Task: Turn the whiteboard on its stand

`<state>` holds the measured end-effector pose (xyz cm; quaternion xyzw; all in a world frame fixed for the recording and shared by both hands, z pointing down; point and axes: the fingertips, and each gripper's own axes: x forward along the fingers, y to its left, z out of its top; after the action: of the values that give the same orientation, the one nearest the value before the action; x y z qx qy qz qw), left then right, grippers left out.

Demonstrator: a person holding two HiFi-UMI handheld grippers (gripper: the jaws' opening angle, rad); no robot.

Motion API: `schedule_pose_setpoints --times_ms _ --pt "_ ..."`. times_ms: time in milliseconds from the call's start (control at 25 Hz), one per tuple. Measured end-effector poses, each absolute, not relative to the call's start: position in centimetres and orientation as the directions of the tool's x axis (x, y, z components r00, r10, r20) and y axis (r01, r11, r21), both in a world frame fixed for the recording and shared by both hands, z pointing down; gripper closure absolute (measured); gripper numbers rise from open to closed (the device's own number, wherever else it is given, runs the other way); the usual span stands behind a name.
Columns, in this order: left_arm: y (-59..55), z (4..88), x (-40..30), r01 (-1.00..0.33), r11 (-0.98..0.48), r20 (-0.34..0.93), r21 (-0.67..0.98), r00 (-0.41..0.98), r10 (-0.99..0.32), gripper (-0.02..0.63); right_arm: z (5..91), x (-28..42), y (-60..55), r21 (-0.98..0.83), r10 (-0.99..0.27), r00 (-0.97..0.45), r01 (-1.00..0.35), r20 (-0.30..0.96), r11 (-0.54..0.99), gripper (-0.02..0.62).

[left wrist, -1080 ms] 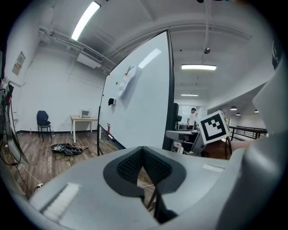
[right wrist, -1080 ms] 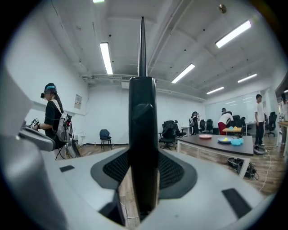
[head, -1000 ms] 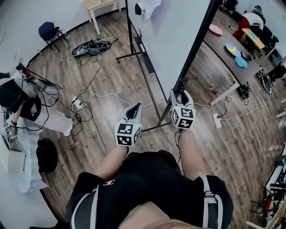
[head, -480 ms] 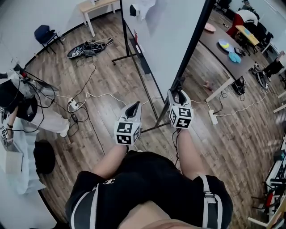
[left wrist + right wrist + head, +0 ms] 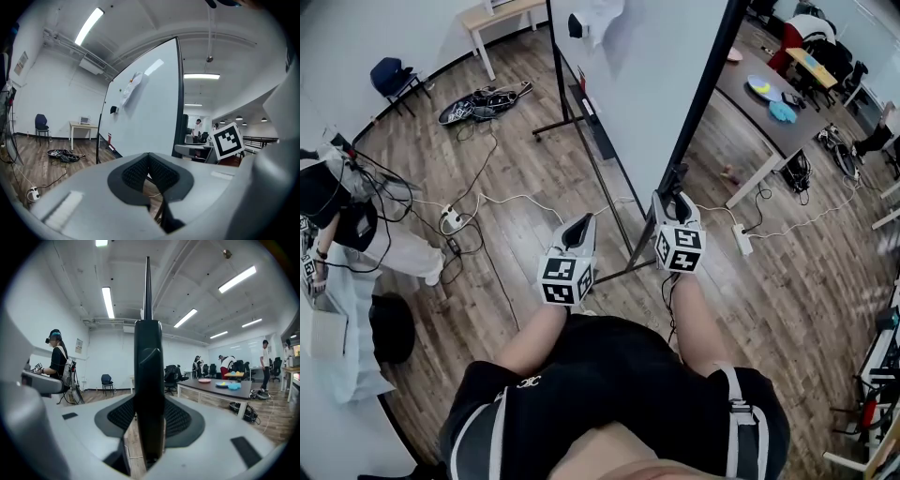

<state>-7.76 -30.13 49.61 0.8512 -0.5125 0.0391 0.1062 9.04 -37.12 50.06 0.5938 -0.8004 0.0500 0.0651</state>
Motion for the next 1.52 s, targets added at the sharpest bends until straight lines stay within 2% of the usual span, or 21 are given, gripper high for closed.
schedule_pose_setpoints --times_ms 1000,1520 --pt "-15.4 51.9 -1.1 -0.869 -0.464 0.242 0.174 0.494 -0.835 0.595 50.3 18.1 -25.0 0.0 -0.963 -0.213 -0.976 0.166 0.216 0.413" --pt "-12.7 50.0 0.7 -0.842 -0.521 0.205 0.139 0.539 -0.817 0.595 50.4 21.0 -20.9 0.005 -0.981 -0.122 -0.992 0.149 0.124 0.414"
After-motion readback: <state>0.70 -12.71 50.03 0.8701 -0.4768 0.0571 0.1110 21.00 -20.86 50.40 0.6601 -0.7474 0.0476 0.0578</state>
